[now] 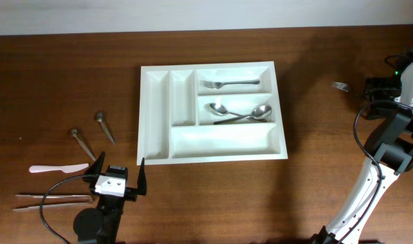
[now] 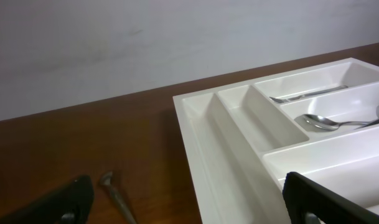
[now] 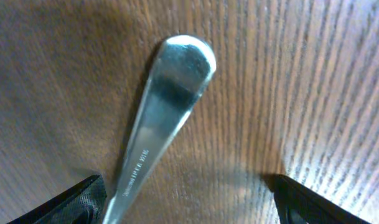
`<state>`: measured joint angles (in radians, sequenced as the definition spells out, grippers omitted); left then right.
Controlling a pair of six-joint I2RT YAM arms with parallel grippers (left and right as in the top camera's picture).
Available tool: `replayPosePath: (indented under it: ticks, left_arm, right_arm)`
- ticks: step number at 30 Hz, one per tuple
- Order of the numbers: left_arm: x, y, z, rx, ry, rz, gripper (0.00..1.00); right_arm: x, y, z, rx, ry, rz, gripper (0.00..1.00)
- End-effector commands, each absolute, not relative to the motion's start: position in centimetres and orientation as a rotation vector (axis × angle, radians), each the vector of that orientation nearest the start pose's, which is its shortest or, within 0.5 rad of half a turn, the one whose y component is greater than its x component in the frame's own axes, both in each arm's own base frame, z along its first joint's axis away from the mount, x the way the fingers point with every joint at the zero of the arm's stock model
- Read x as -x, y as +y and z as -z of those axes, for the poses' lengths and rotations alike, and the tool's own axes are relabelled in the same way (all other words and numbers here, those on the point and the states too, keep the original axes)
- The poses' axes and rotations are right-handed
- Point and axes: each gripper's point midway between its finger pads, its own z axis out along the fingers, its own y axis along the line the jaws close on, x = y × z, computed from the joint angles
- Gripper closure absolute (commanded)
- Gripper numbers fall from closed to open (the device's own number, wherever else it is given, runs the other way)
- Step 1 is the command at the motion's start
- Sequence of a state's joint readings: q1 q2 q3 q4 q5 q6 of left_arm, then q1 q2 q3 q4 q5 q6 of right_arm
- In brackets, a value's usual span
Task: Pack container
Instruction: 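Lower the right gripper over the silver fork on the right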
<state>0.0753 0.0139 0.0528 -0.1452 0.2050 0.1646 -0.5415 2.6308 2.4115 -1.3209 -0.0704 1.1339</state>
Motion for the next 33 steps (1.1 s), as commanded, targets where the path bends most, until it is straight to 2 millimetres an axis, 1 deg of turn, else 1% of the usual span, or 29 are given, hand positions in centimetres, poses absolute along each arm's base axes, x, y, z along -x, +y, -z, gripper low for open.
replayPosePath:
  ticks: [1, 6, 10, 14, 18, 20, 22, 26, 30, 33]
  left_arm:
    - [-24.2, -1.5, -15.9, -0.229, 1.657, -0.025, 0.01]
    - [-24.2, -1.5, -15.9, -0.229, 1.657, -0.025, 0.01]
    - [-24.2, -1.5, -15.9, -0.229, 1.657, -0.025, 0.01]
    - [-24.2, -1.5, -15.9, -0.229, 1.657, -0.025, 0.01]
    - [-24.2, -1.5, -15.9, -0.229, 1.657, -0.025, 0.01]
    - [-24.2, -1.5, -15.9, -0.229, 1.657, -0.025, 0.01]
    - [-24.2, -1.5, -15.9, -0.229, 1.657, -0.025, 0.01]
    - [-24.2, -1.5, -15.9, -0.229, 1.657, -0.025, 0.01]
    - [-24.2, -1.5, -15.9, -0.229, 1.657, -0.025, 0.01]
    - [-24.2, -1.5, -15.9, -0.229, 1.657, -0.025, 0.01]
  right_arm:
    - [-43.8, -24.6, 1.0, 2.314, -2.065, 0.100, 0.14]
    - [-42.5, -24.3, 1.0, 2.288, -2.030, 0.048, 0.17]
    - [-41.3, -23.7, 0.8, 2.292, -1.954, 0.003, 0.18]
    - [-40.6, -23.2, 0.7, 2.293, -1.899, -0.014, 0.19]
    - [-41.6, -22.6, 0.7, 2.281, -1.913, 0.081, 0.19]
    - [-42.6, -22.0, 0.7, 2.280, -1.923, 0.153, 0.19]
    - [-43.3, -21.6, 0.7, 2.280, -1.930, 0.187, 0.19]
    - [-44.1, -20.2, 0.7, 2.312, -1.888, 0.187, 0.19]
    - [-45.5, -18.5, 0.8, 2.344, -1.883, 0.180, 0.19]
    - [-45.7, -17.8, 0.8, 2.381, -1.856, 0.119, 0.19]
